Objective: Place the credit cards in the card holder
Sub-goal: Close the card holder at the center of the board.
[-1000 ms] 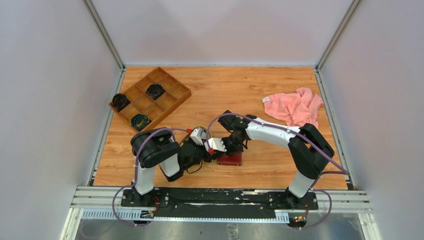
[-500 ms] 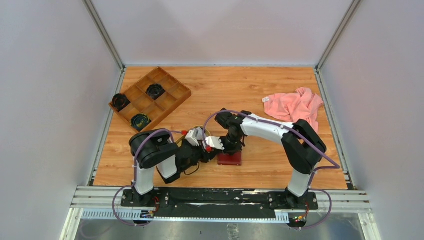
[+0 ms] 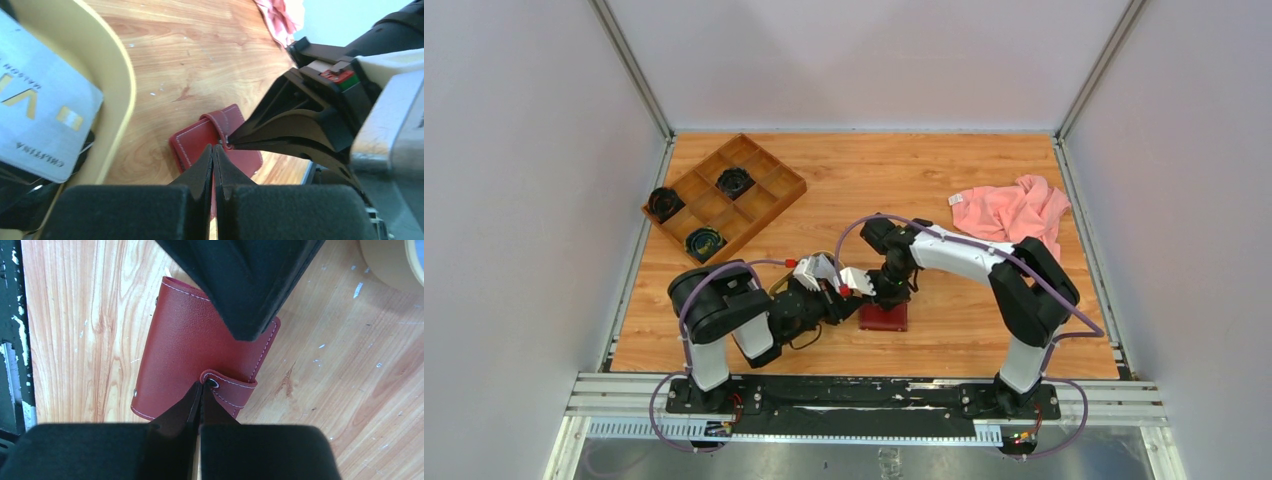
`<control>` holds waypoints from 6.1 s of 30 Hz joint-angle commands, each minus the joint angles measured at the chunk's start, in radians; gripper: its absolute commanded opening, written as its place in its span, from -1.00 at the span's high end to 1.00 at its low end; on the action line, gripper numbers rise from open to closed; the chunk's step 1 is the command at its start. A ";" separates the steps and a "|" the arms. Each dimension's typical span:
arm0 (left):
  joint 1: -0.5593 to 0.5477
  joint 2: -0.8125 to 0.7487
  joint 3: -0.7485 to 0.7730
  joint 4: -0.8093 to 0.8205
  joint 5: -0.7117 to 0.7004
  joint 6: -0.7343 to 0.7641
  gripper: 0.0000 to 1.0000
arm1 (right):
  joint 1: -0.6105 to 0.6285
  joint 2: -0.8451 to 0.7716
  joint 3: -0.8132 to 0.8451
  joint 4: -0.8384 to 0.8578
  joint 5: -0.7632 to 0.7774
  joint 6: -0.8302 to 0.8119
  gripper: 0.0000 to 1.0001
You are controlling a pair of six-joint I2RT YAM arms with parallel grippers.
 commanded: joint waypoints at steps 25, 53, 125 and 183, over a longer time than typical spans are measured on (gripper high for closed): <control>-0.025 0.159 0.182 0.014 0.137 -0.121 1.00 | -0.003 0.001 -0.117 0.105 -0.012 -0.017 0.99; -0.028 0.192 0.121 -0.106 0.178 -0.165 1.00 | -0.003 0.002 -0.109 0.117 0.012 0.007 1.00; -0.308 -0.012 0.255 -0.876 -0.193 -0.121 1.00 | 0.061 0.015 -0.052 0.123 0.014 0.204 0.89; -0.308 -0.048 0.231 -0.868 -0.237 -0.122 1.00 | -0.096 -0.037 -0.002 -0.001 -0.219 0.221 0.82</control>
